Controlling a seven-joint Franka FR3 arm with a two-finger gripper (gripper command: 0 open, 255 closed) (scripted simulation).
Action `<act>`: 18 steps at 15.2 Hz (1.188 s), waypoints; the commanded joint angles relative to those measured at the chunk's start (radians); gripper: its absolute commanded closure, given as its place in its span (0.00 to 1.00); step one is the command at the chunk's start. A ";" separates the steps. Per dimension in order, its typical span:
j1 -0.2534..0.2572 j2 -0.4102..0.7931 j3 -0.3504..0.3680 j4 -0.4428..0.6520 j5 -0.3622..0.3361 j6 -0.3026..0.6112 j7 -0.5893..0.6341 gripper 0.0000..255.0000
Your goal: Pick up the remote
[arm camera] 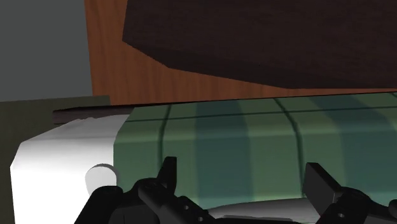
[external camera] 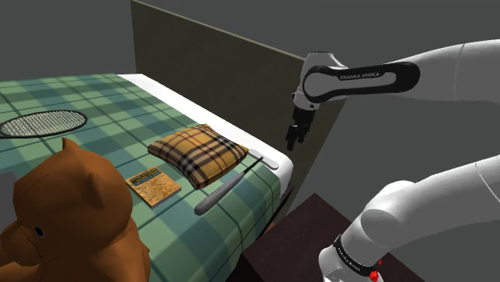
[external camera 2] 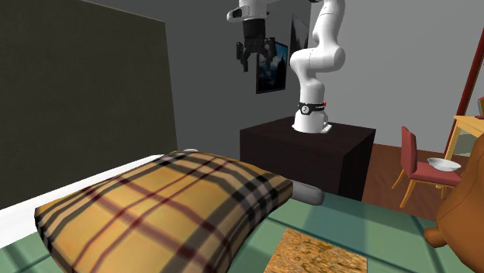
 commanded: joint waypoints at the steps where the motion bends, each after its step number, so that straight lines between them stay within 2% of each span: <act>1: -0.009 0.067 -0.016 0.007 -0.007 0.071 -0.016 0.00; 10: -0.039 0.392 -0.076 0.105 0.003 0.335 -0.090 0.00; 18: -0.077 0.697 -0.098 0.284 0.067 0.490 -0.175 0.00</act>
